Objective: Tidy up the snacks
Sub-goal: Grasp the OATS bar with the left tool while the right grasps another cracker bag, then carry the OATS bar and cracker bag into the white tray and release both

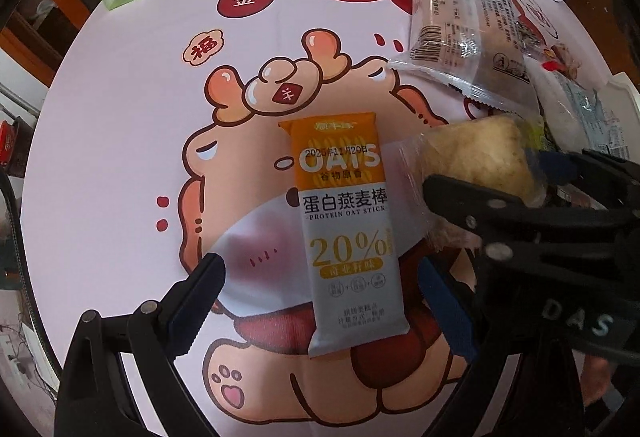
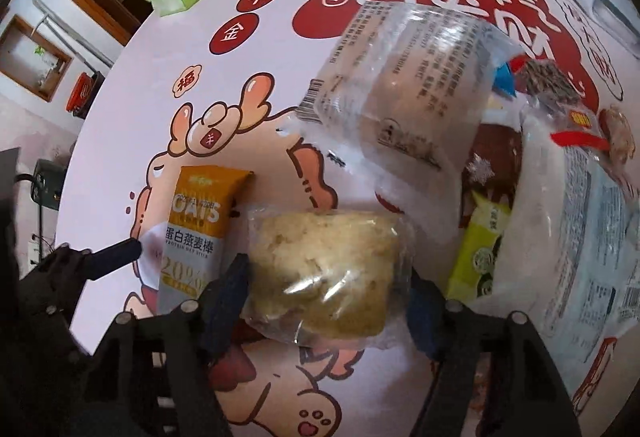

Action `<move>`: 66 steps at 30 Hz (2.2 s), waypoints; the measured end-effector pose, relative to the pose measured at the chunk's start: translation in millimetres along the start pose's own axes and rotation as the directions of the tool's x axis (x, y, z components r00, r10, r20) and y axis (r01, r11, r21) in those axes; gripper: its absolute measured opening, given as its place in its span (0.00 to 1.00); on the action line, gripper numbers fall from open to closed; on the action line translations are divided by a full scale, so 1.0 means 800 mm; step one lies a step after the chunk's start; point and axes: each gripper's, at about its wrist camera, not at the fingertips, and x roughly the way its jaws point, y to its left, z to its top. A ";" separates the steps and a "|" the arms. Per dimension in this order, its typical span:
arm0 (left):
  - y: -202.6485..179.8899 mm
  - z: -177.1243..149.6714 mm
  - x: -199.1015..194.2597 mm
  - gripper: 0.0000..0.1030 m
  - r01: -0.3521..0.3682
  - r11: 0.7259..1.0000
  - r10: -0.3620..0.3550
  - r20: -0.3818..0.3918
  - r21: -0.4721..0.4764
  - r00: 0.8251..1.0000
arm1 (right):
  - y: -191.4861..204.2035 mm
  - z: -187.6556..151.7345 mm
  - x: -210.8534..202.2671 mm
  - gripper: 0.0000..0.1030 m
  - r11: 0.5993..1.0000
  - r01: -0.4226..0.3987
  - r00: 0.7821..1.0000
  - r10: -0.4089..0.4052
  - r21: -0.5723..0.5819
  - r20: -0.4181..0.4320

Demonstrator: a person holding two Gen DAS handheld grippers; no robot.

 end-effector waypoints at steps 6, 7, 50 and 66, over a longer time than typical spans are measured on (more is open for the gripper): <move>-0.006 0.002 0.009 0.76 -0.027 0.999 0.027 0.003 -0.029 1.000 | -0.022 -0.016 -0.034 0.68 0.998 -0.042 0.998 0.040 0.037 0.057; -0.009 0.002 0.008 0.72 -0.025 0.999 0.025 0.008 -0.029 1.000 | -0.020 -0.017 -0.037 0.68 0.998 -0.046 0.997 0.043 0.040 0.063; -0.395 -0.029 -0.282 0.38 0.082 0.903 -0.273 0.416 0.422 0.868 | -0.324 -0.259 -0.348 0.68 0.836 0.104 0.822 -0.378 0.539 0.427; -0.546 0.006 -0.249 0.90 -0.044 0.854 -0.229 0.450 0.518 0.863 | -0.390 -0.269 -0.328 0.80 0.774 0.224 0.812 -0.484 0.592 0.325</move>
